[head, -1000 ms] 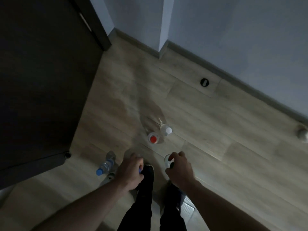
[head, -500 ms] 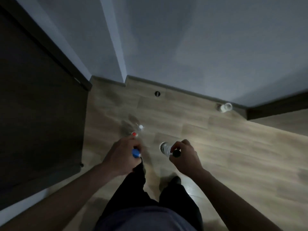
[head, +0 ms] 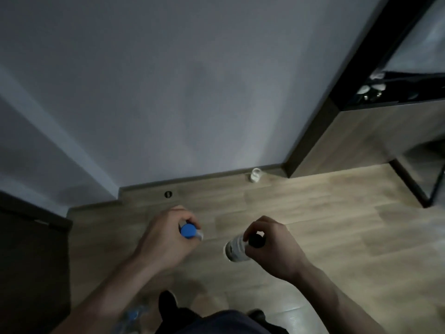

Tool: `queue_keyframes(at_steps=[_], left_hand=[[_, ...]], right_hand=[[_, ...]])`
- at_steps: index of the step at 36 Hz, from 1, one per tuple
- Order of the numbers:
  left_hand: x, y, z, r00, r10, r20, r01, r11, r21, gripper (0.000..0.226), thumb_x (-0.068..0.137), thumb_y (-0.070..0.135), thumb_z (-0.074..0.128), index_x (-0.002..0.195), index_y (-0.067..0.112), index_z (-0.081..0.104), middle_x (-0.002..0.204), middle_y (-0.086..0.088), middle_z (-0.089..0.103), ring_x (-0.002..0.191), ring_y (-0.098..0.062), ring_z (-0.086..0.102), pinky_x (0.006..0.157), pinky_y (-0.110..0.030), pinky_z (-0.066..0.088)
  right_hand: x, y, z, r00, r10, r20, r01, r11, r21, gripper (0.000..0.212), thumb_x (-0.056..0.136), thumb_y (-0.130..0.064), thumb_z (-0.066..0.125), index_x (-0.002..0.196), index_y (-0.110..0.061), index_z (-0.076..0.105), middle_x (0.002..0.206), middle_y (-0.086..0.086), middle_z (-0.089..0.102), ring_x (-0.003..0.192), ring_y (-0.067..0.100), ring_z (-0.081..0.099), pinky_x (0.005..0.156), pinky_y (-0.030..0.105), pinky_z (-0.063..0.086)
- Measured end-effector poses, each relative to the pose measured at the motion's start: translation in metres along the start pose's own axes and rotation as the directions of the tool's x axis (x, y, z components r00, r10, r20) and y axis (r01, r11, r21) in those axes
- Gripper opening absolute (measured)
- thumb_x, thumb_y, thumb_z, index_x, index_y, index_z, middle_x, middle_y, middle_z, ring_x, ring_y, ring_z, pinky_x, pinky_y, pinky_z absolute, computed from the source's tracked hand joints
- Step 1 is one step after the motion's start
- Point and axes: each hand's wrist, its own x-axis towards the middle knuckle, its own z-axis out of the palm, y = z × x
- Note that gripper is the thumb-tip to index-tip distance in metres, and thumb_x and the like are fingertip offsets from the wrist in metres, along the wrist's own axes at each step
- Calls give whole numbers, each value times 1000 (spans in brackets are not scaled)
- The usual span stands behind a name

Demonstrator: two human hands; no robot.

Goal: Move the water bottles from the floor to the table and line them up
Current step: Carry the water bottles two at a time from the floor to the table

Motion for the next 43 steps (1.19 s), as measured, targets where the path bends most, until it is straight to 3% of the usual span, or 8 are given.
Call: queue_keyframes(at_steps=[5, 13, 18, 21, 28, 32, 40, 43], left_hand=[[18, 82, 46, 998, 17, -58, -23, 995, -93, 27, 64, 18, 83, 82, 35, 71, 62, 23, 62, 50, -1, 51, 46, -13, 36], [54, 206, 108, 988, 155, 24, -149, 973, -174, 32, 65, 19, 87, 87, 38, 71, 79, 17, 70, 52, -7, 55, 53, -28, 47], [83, 271, 142, 970, 225, 95, -203, 960, -192, 29, 65, 16, 87, 84, 30, 72, 58, 20, 63, 46, -2, 49, 47, -13, 41], [106, 304, 162, 954, 262, 146, -234, 954, -185, 26, 65, 18, 86, 83, 29, 71, 51, 17, 58, 44, -3, 47, 46, -13, 38], [178, 366, 226, 898, 361, 251, -321, 929, -186, 25, 60, 22, 84, 76, 34, 68, 45, 10, 53, 43, -3, 42, 44, -15, 35], [215, 397, 257, 869, 384, 313, -344, 922, -177, 23, 56, 32, 76, 77, 33, 67, 48, 8, 56, 43, -3, 44, 45, -16, 37], [289, 475, 313, 759, 482, 438, -457, 873, -170, 17, 64, 23, 79, 74, 29, 67, 55, -2, 63, 46, -6, 48, 47, -23, 41], [305, 504, 329, 725, 516, 457, -489, 852, -187, 18, 63, 23, 79, 74, 30, 67, 53, 5, 61, 47, -6, 50, 46, -23, 43]], right_hand=[[-38, 51, -78, 996, 20, -91, -22, 1000, -16, 13, 69, -28, 68, 79, -35, 72, 90, -18, 61, 78, 1, 62, 64, 18, 50], [-81, 121, -190, 973, 101, -208, -124, 987, -100, 17, 66, -29, 64, 80, -39, 70, 90, -18, 61, 79, 3, 61, 67, 25, 51], [-97, 158, -241, 940, 171, -295, -200, 977, -68, 16, 72, -26, 67, 82, -38, 69, 92, -18, 60, 81, 5, 60, 68, 29, 53], [-103, 179, -267, 912, 220, -346, -244, 969, -26, 16, 75, -24, 70, 85, -37, 71, 94, -19, 60, 80, 3, 60, 68, 29, 54], [-92, 227, -327, 862, 304, -406, -324, 946, 20, 17, 75, -24, 71, 79, -40, 68, 91, -20, 61, 82, 1, 61, 66, 20, 51], [-82, 247, -360, 837, 365, -409, -386, 922, 33, 14, 75, -26, 72, 81, -39, 68, 93, -22, 60, 81, 1, 62, 68, 25, 54], [-63, 289, -433, 758, 422, -497, -439, 894, 88, 17, 80, -23, 76, 81, -38, 68, 95, -19, 61, 78, 4, 64, 68, 28, 56], [-62, 302, -455, 728, 428, -536, -446, 889, 105, 20, 79, -20, 76, 79, -38, 68, 93, -20, 62, 78, 3, 63, 69, 28, 56]])
